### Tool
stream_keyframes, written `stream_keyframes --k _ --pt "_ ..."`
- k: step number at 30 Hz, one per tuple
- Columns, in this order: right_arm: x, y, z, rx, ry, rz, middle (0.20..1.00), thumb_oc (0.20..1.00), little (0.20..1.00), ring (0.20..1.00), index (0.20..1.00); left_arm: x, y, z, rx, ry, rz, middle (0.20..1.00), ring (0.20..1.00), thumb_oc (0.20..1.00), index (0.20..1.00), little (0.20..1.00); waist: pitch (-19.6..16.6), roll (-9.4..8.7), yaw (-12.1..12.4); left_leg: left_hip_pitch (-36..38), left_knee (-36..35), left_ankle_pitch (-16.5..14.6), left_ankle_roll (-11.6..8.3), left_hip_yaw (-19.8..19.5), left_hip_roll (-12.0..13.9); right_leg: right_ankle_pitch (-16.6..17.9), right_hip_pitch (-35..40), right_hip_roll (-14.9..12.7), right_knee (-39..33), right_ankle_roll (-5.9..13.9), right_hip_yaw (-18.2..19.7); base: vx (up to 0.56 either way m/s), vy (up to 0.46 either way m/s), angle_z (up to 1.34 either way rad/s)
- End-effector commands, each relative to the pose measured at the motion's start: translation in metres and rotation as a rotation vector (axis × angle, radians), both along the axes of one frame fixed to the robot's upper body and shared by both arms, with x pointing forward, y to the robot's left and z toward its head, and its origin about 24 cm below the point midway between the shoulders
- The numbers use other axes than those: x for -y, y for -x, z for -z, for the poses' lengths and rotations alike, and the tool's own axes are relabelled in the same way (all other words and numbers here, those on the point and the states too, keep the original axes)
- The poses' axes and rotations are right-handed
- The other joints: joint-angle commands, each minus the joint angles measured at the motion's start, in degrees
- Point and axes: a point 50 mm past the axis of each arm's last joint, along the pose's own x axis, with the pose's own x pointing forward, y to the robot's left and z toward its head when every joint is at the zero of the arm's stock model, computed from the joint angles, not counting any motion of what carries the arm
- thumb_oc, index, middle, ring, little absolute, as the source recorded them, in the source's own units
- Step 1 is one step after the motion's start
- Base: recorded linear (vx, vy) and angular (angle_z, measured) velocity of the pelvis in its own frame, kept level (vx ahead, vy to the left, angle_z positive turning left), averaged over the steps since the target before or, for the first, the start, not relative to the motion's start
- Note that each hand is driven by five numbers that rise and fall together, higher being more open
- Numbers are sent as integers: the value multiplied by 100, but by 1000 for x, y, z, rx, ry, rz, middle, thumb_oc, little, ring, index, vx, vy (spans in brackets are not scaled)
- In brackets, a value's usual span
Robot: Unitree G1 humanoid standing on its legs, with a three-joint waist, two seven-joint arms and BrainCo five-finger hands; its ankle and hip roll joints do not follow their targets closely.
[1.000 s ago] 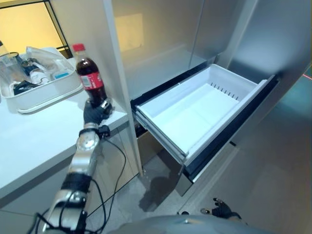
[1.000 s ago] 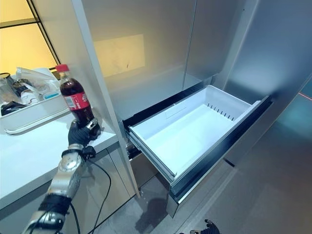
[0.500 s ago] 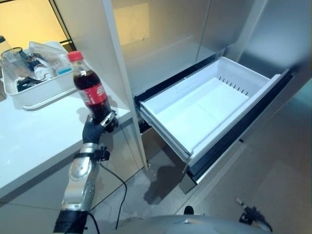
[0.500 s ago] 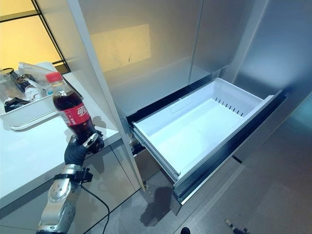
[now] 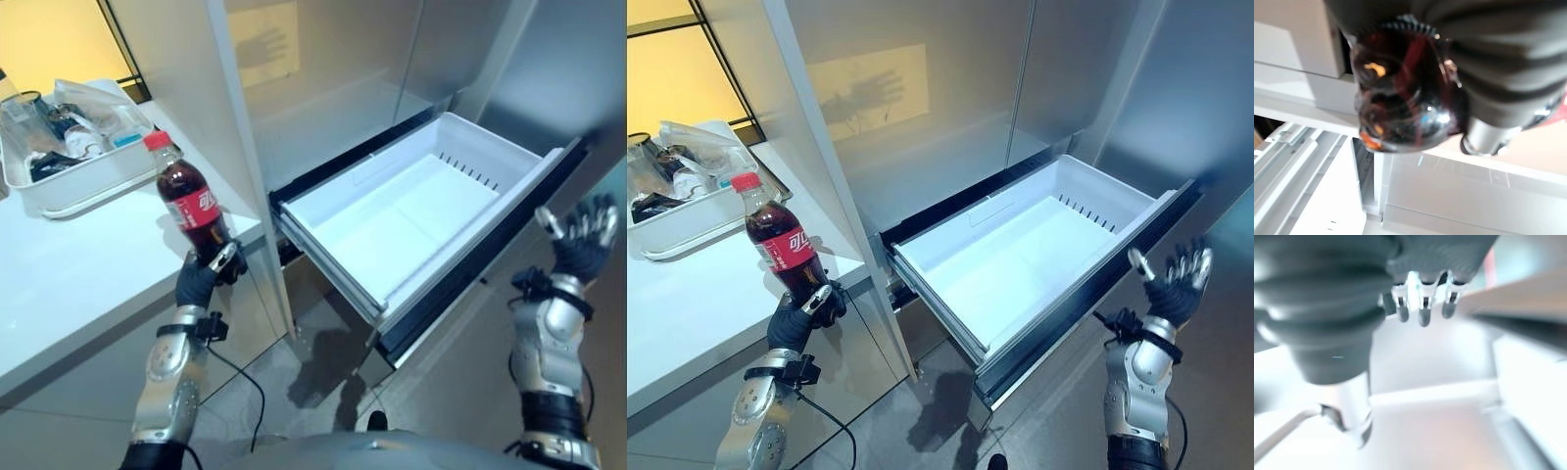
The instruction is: Take the drinks into the refrigerator
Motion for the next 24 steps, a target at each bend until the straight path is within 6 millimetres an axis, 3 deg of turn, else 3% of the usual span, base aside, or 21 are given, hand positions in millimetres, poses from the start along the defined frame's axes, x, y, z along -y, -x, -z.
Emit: stream_keyframes --k 1,7,12,17,18,20,22,23,24 --pt "-11 -1 -31 123 167 -70 1000 1000 1000 1000 1000 -4 -13 -57 298 -66 39 200 200 200 200 200 -32 -128 -43 -40 5 -317 176 -168 -94 -330 349 -425 240 523 -328 0 0 0" --pt "-46 3 -58 181 406 -339 1000 1000 1000 1000 1000 -5 -13 -51 277 -83 92 200 200 200 200 200 -45 -214 33 -66 5 -294 183 -194 -109 -317 329 -443 277 531 -355 -5 0 0" --pt "-67 1 -63 163 553 -507 1000 1000 1000 1000 1000 -6 -13 -46 260 -107 125 200 200 200 200 200 -41 -258 122 -114 5 -262 185 -227 -118 -302 302 -464 283 539 -401 0 0 0" --pt "-78 -25 -41 21 553 -631 1000 1000 1000 1000 1000 4 -17 -50 274 -162 222 200 200 200 200 200 -60 -273 211 -120 5 -245 174 -254 -117 -300 321 -481 290 539 -441 0 0 0" --pt "-86 -41 -23 -85 536 -728 1000 1000 1000 1000 1000 16 -20 -58 309 -174 315 200 200 200 200 200 -85 -290 275 -114 5 -237 161 -257 -116 -296 346 -485 283 542 -466 0 0 0" --pt "-94 -55 2 -229 537 -860 1000 1000 1000 1000 1000 32 -23 -61 324 -196 420 200 200 200 200 200 -105 -312 331 -98 5 -228 145 -257 -111 -300 370 -487 281 540 -493 0 0 0" --pt "-105 -64 15 -334 632 -949 1000 1000 1000 1000 1000 46 -24 -66 348 -258 522 200 200 200 200 200 -112 -319 359 -95 5 -222 125 -257 -105 -299 389 -485 274 537 -514 0 0 0" --pt "-105 -65 15 -332 633 -949 1000 1000 1000 1000 1000 46 -25 -66 349 -258 521 200 200 200 200 200 -105 -315 353 -93 5 -223 124 -256 -104 -299 392 -483 274 537 -514 0 0 0" --pt "-117 -69 30 -390 573 -1069 1000 1000 1000 1000 1000 58 -25 -68 361 -291 605 200 200 200 200 200 -119 -310 375 -91 5 -214 112 -275 -95 -310 402 -479 275 535 -533 0 0 0"
